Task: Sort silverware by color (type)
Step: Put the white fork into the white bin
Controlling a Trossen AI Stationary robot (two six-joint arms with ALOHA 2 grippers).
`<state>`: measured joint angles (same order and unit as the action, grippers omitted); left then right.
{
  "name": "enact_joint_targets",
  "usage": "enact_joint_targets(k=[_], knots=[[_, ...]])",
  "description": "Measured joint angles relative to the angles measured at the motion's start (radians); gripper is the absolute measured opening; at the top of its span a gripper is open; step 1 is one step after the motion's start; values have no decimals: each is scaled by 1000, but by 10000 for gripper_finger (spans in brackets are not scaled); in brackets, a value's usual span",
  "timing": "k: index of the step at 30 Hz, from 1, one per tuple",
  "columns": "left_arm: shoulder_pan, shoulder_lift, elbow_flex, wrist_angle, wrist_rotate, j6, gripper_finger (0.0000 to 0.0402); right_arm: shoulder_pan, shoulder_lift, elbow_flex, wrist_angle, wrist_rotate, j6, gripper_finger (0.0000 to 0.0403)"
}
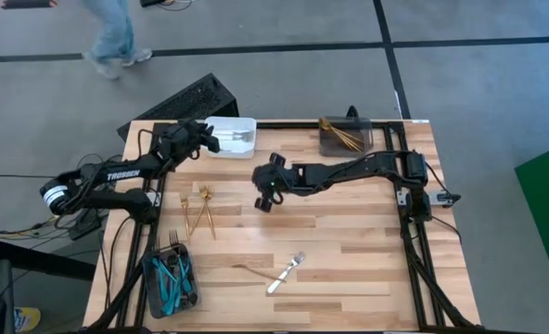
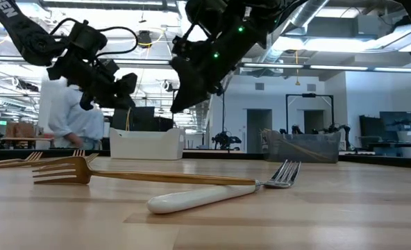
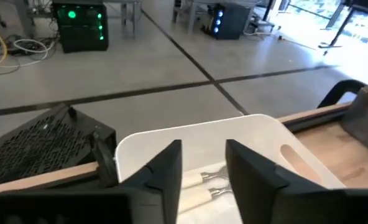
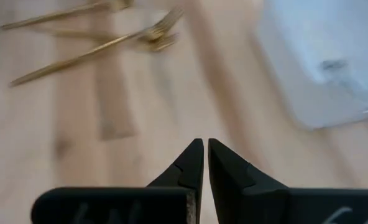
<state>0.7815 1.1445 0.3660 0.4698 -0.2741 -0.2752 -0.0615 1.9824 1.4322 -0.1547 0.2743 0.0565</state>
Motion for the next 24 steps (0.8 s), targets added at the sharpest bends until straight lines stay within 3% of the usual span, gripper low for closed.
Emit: enact_joint_targets(k=[2,5,9,12,24], knots=[[0,-8,0,2,45,1,126,13,0,0,-30,-51,22,49],[-2,-14,0,14,207,47,138,28,0,0,-72,-146,34,49],[-29,-16,0,28,425,69,137,58,0,0,-138,-223,33,49],[-80,-16,0,22,517,69,131,79,0,0,-187,-252,33,49],[-434,-16,0,-11,497,148,118,145,-6,-61,-276,-291,116,54]])
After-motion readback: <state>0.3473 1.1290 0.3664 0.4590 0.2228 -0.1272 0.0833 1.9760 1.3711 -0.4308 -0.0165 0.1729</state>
